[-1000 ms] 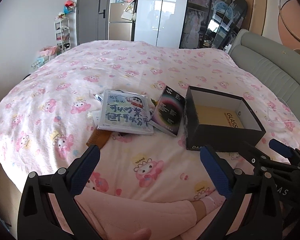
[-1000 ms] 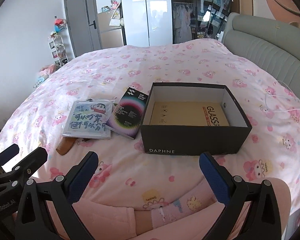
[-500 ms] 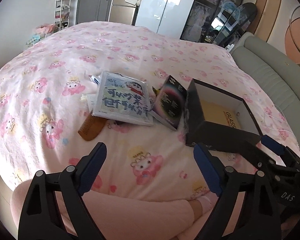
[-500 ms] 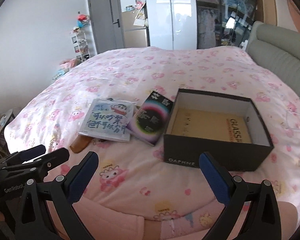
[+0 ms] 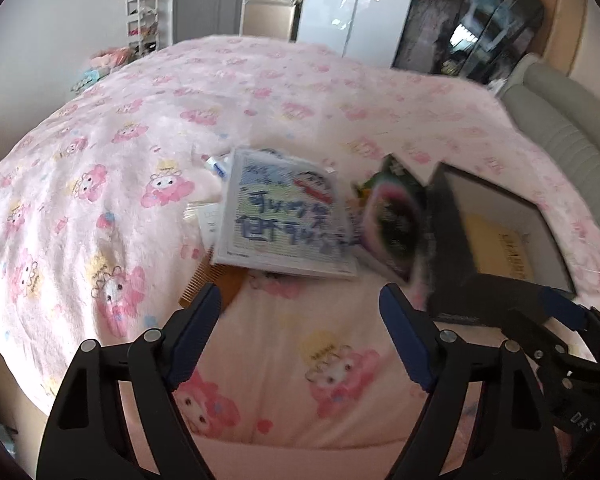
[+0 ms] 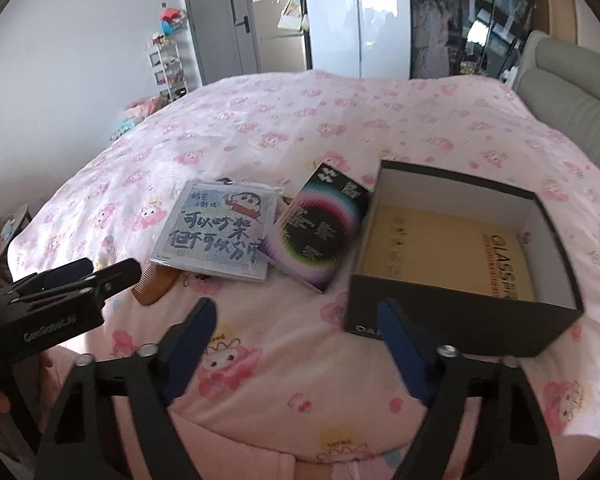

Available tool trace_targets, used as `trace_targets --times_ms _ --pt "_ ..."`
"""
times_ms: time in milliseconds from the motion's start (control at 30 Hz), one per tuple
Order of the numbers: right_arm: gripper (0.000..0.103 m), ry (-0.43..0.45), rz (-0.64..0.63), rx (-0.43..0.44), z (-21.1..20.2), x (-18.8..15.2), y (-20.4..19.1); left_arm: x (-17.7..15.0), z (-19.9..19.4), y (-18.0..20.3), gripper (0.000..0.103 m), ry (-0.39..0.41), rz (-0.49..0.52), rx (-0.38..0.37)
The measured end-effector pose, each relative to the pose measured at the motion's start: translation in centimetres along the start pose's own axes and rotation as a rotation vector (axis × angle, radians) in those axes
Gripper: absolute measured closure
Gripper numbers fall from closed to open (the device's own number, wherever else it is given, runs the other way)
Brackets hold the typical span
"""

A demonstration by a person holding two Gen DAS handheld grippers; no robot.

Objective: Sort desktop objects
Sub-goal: 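Grasp the bagged cartoon bead-art kit edge with the left tool and lift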

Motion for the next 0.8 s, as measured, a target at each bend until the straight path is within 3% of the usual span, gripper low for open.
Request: trace_targets --times_ms 33,100,300,500,600,800 --pt "0.04 -0.014 -0.003 0.006 1.0 0.3 0.0 0.4 0.7 -0.1 0.033 -0.012 0.0 0.005" --pt "0.045 -0.035 -0.015 0.013 2.7 1.1 -0.1 1.2 2.2 -0.2 0.041 -0.037 0.001 0.016" --pt "0.054 -0.14 0.012 0.068 10.3 2.6 0.2 3.3 7.6 -3.4 0.042 -0.126 -0.113 0.085" --pt "0.054 -0.245 0.039 0.114 16.7 2.3 0.4 0.0 13.3 -4.0 0.043 -0.315 -0.234 -0.061" --pt "0.054 -0.255 0.039 0.136 18.1 1.8 0.5 0.2 14.1 -4.9 0.043 -0.299 -0.261 -0.022" --pt "0.053 -0.232 0.08 0.19 18.8 0.9 1.4 0.8 15.1 -4.9 0.043 -0.242 -0.284 -0.074"
Point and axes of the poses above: each gripper's, at about its wrist camera, not at the fingertips, and z roughly the way its jaws point, y to its right, x to its top, the point moved 9 cm from there along z, roughly the way its jaws point, and after that the axes turned 15 degrees about x, right-handed, at the moved point
